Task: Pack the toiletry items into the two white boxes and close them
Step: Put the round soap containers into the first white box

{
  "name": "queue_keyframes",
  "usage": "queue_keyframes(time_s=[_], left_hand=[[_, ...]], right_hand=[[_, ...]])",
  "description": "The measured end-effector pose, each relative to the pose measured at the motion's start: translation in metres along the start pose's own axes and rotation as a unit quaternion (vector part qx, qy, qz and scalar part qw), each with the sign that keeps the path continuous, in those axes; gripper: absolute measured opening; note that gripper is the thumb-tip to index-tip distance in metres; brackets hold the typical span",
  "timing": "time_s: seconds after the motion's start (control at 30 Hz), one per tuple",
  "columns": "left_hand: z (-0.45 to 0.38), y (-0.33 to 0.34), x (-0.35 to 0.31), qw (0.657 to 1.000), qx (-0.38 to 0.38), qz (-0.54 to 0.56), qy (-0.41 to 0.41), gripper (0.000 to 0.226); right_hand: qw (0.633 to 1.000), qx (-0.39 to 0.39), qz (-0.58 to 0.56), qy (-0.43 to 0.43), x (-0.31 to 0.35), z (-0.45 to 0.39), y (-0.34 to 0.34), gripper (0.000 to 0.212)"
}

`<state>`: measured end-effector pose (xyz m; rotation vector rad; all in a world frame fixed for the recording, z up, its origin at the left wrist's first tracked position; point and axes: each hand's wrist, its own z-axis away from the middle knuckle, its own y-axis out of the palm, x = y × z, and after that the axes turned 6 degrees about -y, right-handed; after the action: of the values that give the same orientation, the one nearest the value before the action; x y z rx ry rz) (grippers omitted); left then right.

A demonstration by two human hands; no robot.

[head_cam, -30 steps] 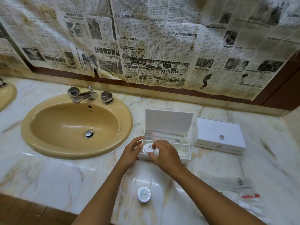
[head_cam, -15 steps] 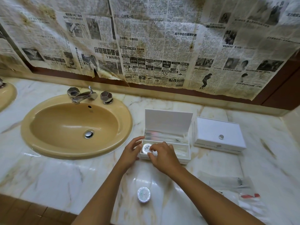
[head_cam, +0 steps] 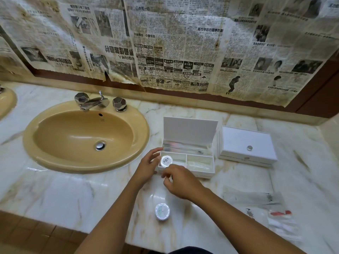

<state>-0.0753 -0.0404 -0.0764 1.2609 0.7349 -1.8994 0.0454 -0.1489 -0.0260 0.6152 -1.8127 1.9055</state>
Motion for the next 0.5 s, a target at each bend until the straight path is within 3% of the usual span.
queue_keyframes(time_s=[0.2, 0.5], left_hand=[[0.003, 0.0, -0.001, 1.0, -0.004, -0.021, 0.0, 0.027], [0.003, 0.0, -0.001, 1.0, -0.005, -0.029, -0.007, 0.028]], right_hand=[[0.99, 0.142, -0.004, -0.013, 0.02, 0.016, 0.011, 0.03], [0.958, 0.225, 0.142, -0.102, 0.021, 0.03, 0.039, 0.061]])
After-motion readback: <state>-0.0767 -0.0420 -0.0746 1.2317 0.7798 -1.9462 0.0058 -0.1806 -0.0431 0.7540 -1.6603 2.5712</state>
